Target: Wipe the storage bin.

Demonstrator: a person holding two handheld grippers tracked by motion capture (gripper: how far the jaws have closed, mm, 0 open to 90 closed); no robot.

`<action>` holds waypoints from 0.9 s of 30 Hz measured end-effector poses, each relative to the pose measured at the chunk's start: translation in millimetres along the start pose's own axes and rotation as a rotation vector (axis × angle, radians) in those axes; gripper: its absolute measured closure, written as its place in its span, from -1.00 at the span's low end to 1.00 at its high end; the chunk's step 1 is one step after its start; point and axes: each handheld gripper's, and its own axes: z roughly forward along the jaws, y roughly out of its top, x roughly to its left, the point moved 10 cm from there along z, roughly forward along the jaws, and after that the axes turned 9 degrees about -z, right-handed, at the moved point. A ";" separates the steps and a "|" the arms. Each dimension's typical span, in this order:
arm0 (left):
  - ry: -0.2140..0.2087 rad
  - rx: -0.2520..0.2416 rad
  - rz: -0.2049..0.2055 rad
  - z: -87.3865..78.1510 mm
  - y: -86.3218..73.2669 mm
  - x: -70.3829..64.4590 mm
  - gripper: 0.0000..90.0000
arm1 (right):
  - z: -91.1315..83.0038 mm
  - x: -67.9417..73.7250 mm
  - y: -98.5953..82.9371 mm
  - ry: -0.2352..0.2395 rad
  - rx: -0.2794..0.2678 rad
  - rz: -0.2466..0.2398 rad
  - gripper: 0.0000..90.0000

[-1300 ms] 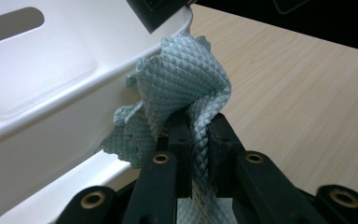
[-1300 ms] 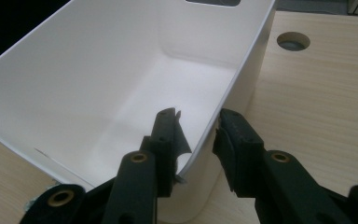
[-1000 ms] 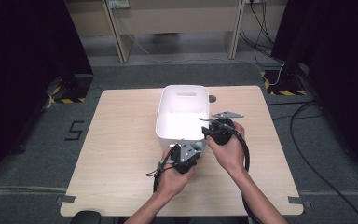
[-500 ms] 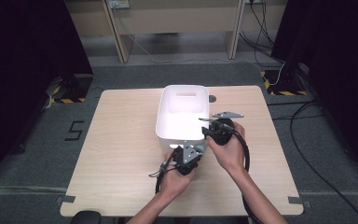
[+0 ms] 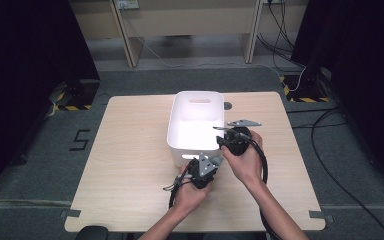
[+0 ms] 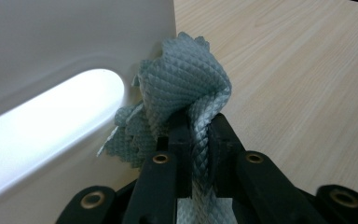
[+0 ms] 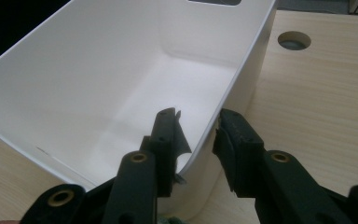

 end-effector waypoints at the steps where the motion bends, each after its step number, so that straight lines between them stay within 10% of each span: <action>1: -0.001 0.001 -0.002 0.8 -0.6 -0.2 0.82 | 0.0 -0.1 0.0 0.000 -0.001 -0.001 0.52; 27: 0.002 0.051 -0.006 17.9 -15.9 -0.6 0.82 | -0.1 -0.1 0.1 0.002 0.002 -0.001 0.52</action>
